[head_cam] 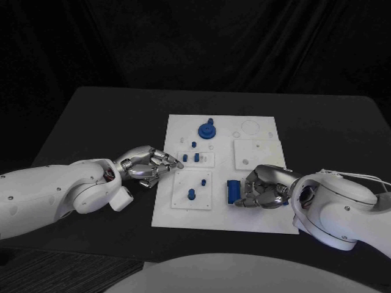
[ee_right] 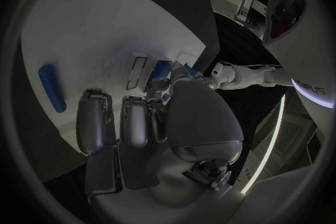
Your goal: Assemble the parts on the task board
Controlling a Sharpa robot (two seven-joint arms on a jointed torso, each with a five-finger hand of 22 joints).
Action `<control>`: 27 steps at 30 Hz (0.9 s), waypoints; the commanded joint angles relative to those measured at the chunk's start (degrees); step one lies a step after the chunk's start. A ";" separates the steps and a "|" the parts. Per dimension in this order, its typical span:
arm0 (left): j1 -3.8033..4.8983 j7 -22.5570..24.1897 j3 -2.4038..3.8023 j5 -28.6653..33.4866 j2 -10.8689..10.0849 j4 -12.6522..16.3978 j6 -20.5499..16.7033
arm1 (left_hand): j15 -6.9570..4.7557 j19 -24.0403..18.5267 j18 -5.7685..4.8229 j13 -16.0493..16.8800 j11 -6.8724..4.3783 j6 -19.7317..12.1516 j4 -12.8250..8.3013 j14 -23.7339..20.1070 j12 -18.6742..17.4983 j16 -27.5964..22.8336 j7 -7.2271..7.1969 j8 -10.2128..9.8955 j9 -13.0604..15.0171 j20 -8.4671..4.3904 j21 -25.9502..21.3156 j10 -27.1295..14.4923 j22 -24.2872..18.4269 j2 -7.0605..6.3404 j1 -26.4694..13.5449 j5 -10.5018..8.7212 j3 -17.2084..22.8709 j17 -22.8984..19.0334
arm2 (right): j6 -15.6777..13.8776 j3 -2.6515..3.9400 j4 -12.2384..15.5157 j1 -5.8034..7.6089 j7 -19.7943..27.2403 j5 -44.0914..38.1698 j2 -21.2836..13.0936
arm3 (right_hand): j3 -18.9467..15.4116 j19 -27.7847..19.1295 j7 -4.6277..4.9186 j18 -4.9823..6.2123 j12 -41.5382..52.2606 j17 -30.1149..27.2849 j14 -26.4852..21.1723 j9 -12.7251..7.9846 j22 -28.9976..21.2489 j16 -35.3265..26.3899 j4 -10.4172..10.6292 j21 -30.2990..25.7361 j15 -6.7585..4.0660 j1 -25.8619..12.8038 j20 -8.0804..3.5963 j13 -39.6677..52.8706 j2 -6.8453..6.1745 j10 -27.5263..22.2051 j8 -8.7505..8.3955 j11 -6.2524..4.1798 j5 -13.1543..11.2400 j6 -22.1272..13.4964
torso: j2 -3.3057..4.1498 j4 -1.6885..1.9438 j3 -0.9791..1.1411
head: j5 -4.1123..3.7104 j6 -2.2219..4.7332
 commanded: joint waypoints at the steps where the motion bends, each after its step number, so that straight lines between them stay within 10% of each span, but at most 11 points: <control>1: -0.05 0.34 0.02 0.39 0.07 0.10 0.73 | -0.18 -0.23 0.49 26.10 -3.36 0.28 0.04 6.03 14.07 0.15 -0.01 0.09 0.07 0.12 -0.19 12.03 9.16 -0.49 0.01 -0.09 0.43 15.10 | 0.32 0.01 -0.09 -0.40 -0.10 -0.49 0.07 | 0.70 2.53 -0.05 0.31 0.15 4.99 4.19 4.34 12.31 0.30 1.98 0.38 -0.23 -1.57 -0.23 15.08 -2.29 5.87 0.55 -0.16 -7.81 0.25 | 0.01 -0.01 0.02 | 0.08 0.01; 9: -0.05 0.22 0.02 0.39 0.03 0.09 0.75 | -0.14 -0.18 0.48 26.12 -3.32 0.34 0.06 6.03 14.09 0.15 0.00 0.11 0.09 0.14 -0.17 12.07 9.18 -0.48 -0.06 -0.08 0.49 15.10 | 1.44 0.01 -0.36 -0.94 -0.36 -0.49 0.12 | 0.29 2.49 -0.13 0.32 0.15 4.95 4.16 4.23 12.30 0.28 2.71 0.36 -0.31 -5.92 -0.34 15.08 -7.41 5.87 0.52 -0.31 -10.14 0.06 | 0.02 0.03 -0.01 | 0.15 0.01; 16: -0.05 0.26 0.02 0.39 -0.01 0.11 0.82 | -0.14 -0.18 0.48 26.12 -3.32 0.34 0.06 6.03 14.09 0.15 0.00 0.11 0.09 0.14 -0.17 12.07 9.18 -0.48 -0.06 -0.08 0.49 15.10 | -0.40 0.01 0.11 -1.06 0.28 -0.49 -0.92 | -2.65 2.47 -0.20 0.32 0.15 5.29 4.22 3.76 12.29 0.41 2.72 0.35 -0.39 -7.45 -0.42 15.08 -6.82 5.87 -1.03 -0.39 -10.14 -1.31 | 0.02 0.03 0.00 | 0.19 0.01; 17: -0.05 0.26 0.02 0.39 -0.05 0.12 0.83 | -0.14 -0.18 0.48 26.12 -3.32 0.34 0.06 6.03 14.09 0.15 0.00 0.11 0.09 0.14 -0.17 12.07 9.18 -0.48 -0.06 -0.08 0.49 15.10 | -1.11 0.01 0.35 -1.06 0.39 -0.49 -1.34 | -2.83 2.47 -0.13 0.32 0.15 5.28 4.22 1.39 12.29 0.40 2.71 0.36 -0.37 -9.16 -0.43 15.08 -5.75 5.87 -8.38 -0.35 -9.99 -6.85 | 0.02 0.03 0.00 | 0.27 0.01; 18: -0.05 0.26 0.02 0.39 -0.08 0.13 0.84 | -0.14 -0.18 0.48 26.12 -3.32 0.34 0.06 6.03 14.09 0.15 0.00 0.11 0.09 0.14 -0.17 12.07 9.18 -0.48 -0.06 -0.08 0.49 15.10 | -1.58 0.02 0.53 -1.05 0.45 -0.49 -1.64 | -2.70 2.46 -0.01 0.33 0.15 5.33 4.23 0.05 12.28 0.42 2.68 0.33 -0.31 -10.46 -0.40 15.08 -4.94 5.87 -11.49 -0.26 -10.15 -8.74 | 0.01 0.02 0.00 | 0.32 0.01; 22: -0.05 0.21 0.02 0.39 -0.29 0.27 0.81 | -0.14 -0.18 0.48 26.12 -3.32 0.34 0.06 6.03 14.09 0.15 0.00 0.11 0.09 0.14 -0.17 12.07 9.18 -0.48 -0.06 -0.08 0.49 15.10 | -3.85 0.03 1.82 -0.08 0.21 -0.49 -3.93 | -1.46 2.57 0.76 0.27 0.15 5.82 4.33 -5.60 12.35 0.64 2.54 0.57 0.24 -14.50 0.13 15.08 -0.90 5.87 -17.35 0.46 -9.36 -7.53 | 0.01 0.01 0.01 | 0.43 0.01; 24: -0.05 0.20 0.02 0.39 -0.39 0.32 0.74 | -0.14 -0.18 0.48 26.12 -3.32 0.34 0.06 6.03 14.09 0.15 0.00 0.11 0.09 0.14 -0.17 12.07 9.18 -0.48 -0.06 -0.08 0.49 15.10 | -3.65 0.03 2.39 1.40 -0.71 -0.49 -5.43 | -1.66 2.60 1.03 0.26 0.15 6.00 4.37 -9.19 12.36 0.73 2.38 0.64 0.44 -16.42 0.40 15.08 2.07 5.87 -20.75 0.65 -4.27 -5.58 | -0.01 0.01 0.00 | 0.40 0.01; 27: -0.05 0.16 0.02 0.39 -0.50 0.44 0.55 | -0.10 -0.17 0.48 26.08 -3.30 0.38 0.04 6.03 14.05 0.15 0.01 0.11 0.10 0.18 -0.17 12.01 9.20 -0.45 -0.13 -0.04 0.63 15.10 | -1.88 0.02 2.98 3.66 -2.60 -0.49 -7.60 | -2.60 2.55 1.14 0.31 0.15 5.99 4.36 -12.16 12.31 0.74 2.42 0.53 0.60 -17.06 0.49 15.08 3.21 5.87 -23.68 0.76 -0.70 -3.65 | -0.02 0.02 -0.01 | 0.38 0.01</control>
